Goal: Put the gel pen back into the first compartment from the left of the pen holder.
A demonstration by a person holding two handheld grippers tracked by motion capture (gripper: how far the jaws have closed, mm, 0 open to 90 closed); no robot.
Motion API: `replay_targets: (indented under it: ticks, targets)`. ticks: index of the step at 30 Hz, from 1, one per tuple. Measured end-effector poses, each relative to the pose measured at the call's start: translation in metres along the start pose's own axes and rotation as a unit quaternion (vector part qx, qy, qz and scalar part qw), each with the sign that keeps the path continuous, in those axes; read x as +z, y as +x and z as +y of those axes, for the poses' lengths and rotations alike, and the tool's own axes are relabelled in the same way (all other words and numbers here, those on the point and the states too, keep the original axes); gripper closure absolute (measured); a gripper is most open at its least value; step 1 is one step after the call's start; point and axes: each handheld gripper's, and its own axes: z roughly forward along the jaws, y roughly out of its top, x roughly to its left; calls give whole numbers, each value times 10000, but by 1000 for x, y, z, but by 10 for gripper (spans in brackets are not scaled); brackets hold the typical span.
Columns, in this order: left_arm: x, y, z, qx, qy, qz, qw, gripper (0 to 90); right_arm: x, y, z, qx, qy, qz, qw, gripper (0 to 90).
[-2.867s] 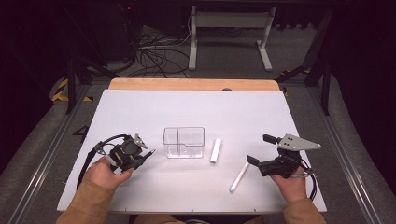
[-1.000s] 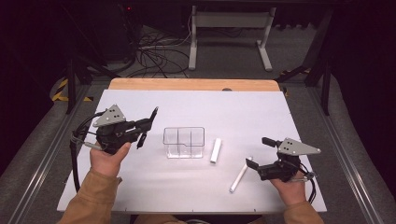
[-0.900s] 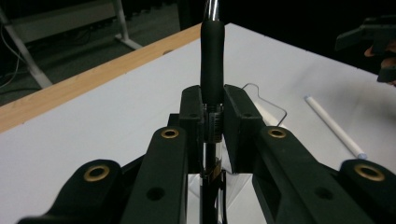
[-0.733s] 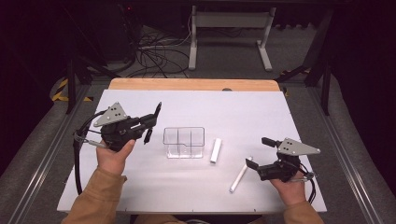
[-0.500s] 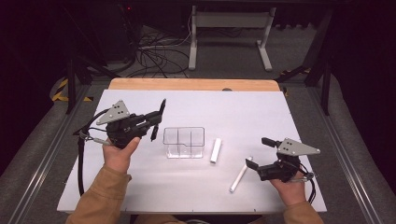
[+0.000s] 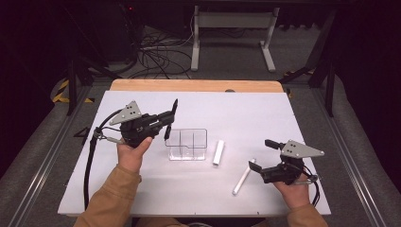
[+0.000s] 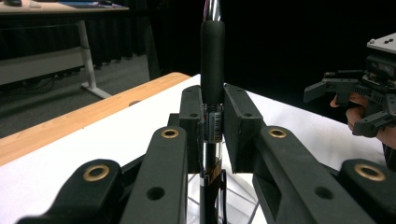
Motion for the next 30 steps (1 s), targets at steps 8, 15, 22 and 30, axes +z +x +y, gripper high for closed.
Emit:
replay_targets:
  ticks: [8, 15, 22, 30]
  targets:
    - [10, 1, -3, -64, -86, -60, 9999, 789, 0, 0, 0, -4, -8, 1, 10000, 7]
    - [15, 2, -7, -37, -61, -42, 10000, 788, 0, 0, 0, -5, -1, 0, 10000, 7]
    - [20, 5, -15, 87, 73, -71, 9999, 787, -1, 0, 0, -2, -23, 16, 10000, 7]
    - [22, 11, -26, 49, 62, -83, 9999, 787, -1, 0, -1, 13, -10, 24, 10000, 7]
